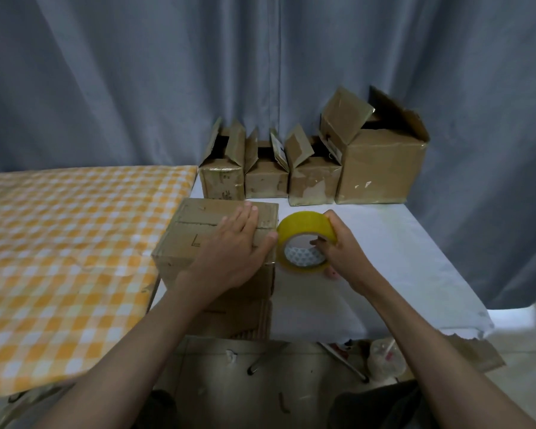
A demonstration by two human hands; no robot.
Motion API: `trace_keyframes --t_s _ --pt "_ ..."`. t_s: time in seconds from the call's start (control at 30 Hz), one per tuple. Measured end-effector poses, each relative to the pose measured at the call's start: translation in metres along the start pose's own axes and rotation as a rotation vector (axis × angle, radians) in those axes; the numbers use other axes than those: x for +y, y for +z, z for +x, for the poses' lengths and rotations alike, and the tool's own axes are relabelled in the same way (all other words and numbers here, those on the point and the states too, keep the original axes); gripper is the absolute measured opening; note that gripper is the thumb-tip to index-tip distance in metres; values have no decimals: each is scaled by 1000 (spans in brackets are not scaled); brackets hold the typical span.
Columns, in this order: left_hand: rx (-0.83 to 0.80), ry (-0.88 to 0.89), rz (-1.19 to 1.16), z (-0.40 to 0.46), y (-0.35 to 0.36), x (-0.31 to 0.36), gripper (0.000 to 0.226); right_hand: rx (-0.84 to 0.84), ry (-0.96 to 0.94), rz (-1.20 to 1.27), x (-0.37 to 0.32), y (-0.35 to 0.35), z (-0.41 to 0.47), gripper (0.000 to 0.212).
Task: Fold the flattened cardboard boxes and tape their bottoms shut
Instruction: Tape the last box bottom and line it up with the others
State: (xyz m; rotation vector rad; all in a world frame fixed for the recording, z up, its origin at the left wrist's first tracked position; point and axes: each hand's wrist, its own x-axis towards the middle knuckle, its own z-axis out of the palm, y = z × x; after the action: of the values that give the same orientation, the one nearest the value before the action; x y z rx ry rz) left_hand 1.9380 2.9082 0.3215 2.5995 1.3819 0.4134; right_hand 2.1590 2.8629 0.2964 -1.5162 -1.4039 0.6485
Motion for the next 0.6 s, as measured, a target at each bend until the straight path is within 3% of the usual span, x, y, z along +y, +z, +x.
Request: trace_keyframes --t_s 0.1,0.3,0.6 --pt "-9 16 45 5 6 4 96 -22 -26 -6 3 2 -3 33" --pt "-49 47 77 5 8 -4 118 -19 -102 -99 3 -10 -3 26" --pt "-39 80 126 7 10 -13 110 -90 -80 -189 15 -19 -5 21"
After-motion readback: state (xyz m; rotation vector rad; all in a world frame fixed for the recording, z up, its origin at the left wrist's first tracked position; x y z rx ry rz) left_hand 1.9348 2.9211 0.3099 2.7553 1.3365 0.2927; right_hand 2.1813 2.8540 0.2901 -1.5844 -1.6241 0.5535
